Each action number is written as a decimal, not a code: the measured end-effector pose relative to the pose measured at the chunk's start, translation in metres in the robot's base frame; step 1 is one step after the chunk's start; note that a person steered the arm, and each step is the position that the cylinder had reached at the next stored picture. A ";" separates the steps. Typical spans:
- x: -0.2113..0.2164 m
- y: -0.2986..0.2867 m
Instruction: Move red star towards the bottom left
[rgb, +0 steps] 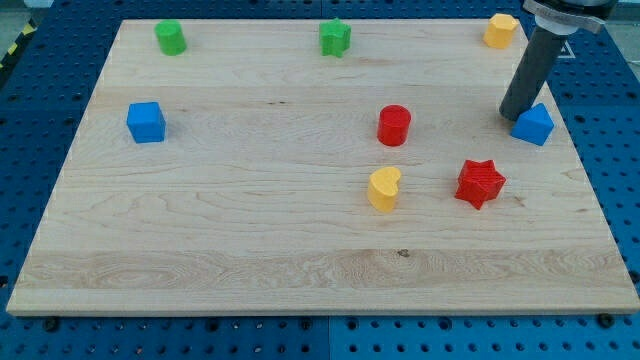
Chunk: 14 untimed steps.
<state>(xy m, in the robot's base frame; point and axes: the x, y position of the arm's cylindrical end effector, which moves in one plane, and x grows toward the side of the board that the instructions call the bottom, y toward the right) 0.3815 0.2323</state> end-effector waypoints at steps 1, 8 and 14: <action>-0.006 -0.028; 0.074 -0.049; 0.169 -0.046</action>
<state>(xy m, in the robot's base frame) 0.5507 0.1864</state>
